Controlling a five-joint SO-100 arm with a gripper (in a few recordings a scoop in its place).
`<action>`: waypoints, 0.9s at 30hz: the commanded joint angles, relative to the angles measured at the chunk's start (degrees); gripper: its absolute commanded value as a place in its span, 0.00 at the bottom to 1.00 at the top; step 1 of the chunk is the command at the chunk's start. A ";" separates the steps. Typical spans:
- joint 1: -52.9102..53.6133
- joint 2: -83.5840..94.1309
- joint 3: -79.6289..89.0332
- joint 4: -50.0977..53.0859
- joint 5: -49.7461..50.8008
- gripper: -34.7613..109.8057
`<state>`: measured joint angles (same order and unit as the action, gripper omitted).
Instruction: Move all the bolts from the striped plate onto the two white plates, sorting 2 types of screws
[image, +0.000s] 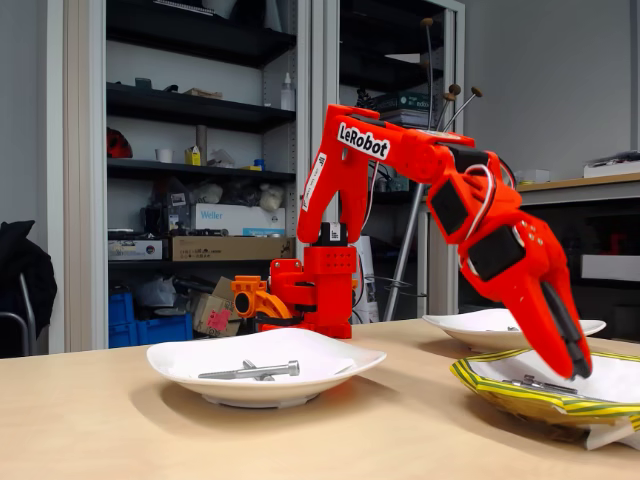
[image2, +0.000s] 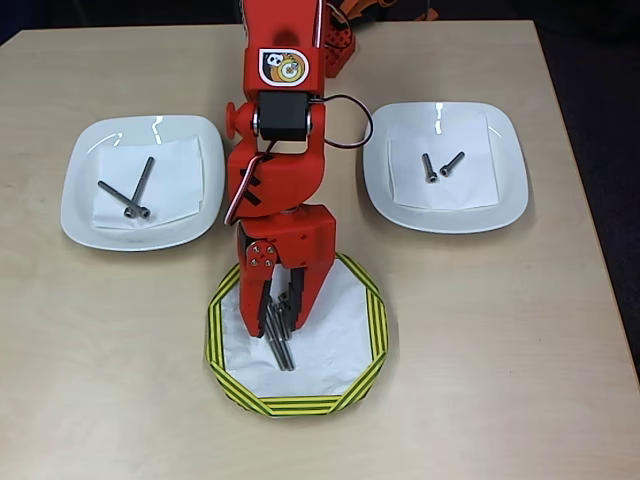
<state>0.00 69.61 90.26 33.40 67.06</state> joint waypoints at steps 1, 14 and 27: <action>-1.41 3.25 0.79 2.29 -3.43 0.32; -2.81 7.47 6.50 9.76 -9.32 0.31; -1.14 6.24 5.71 9.32 -8.44 0.29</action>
<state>-1.32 74.36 96.94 42.01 57.30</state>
